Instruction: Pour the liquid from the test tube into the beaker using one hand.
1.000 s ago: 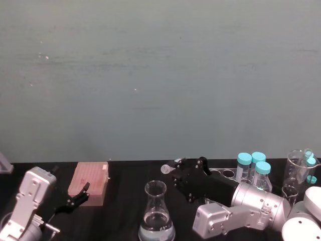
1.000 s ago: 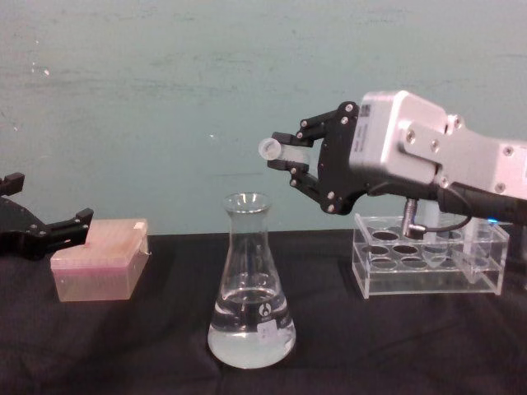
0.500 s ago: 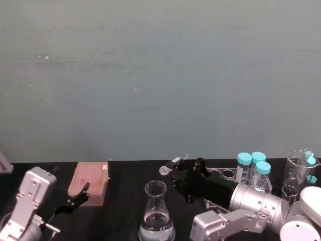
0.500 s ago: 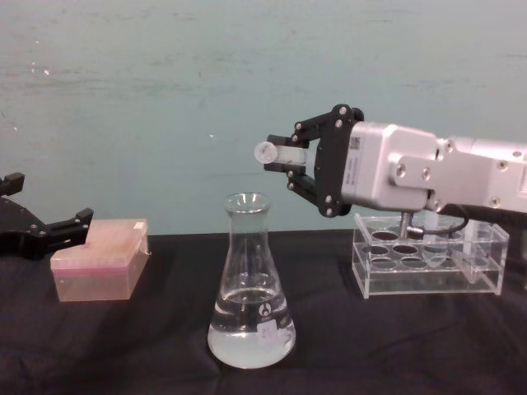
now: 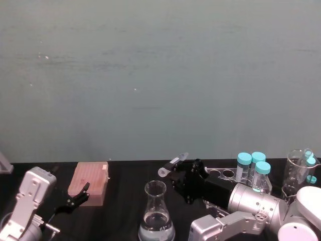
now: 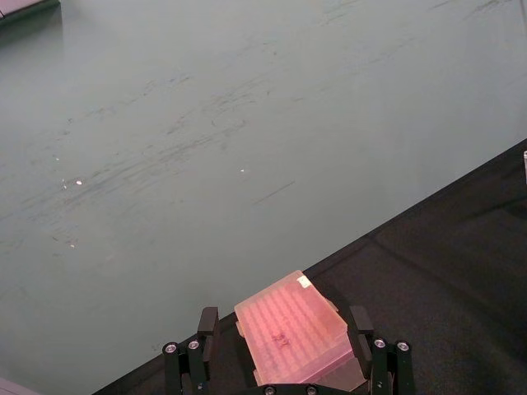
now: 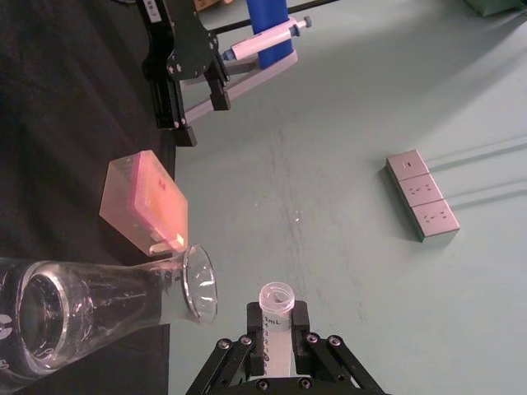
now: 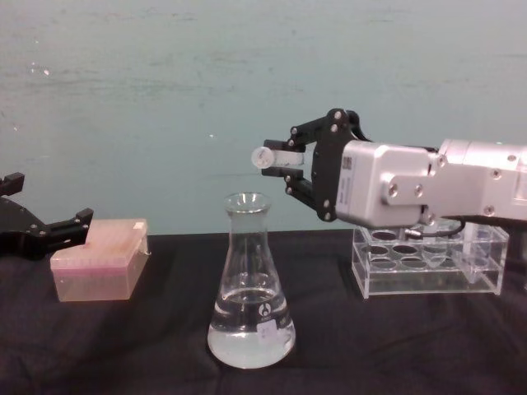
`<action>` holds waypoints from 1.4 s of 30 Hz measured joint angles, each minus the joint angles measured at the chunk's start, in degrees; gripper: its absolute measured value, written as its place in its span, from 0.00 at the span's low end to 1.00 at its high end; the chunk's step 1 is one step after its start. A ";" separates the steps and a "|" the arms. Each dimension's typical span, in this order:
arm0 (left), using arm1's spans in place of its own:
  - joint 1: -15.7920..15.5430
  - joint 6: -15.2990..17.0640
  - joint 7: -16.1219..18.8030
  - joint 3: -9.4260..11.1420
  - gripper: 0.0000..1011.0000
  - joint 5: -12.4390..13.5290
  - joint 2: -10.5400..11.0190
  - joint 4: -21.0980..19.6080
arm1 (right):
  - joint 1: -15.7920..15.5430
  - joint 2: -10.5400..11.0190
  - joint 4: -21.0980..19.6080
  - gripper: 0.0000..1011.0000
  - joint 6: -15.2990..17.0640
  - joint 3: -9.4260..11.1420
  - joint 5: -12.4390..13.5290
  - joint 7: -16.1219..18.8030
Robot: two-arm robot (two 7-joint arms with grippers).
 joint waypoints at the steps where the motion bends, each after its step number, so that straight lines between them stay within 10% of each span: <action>1: 0.00 0.00 0.00 0.00 0.99 0.00 0.00 0.00 | 0.07 0.00 0.07 0.19 0.09 -0.11 -0.13 -0.03; 42: 0.00 0.00 0.00 0.00 0.99 0.00 0.00 0.00 | 3.12 0.59 2.14 0.19 1.45 -4.52 -7.46 -6.65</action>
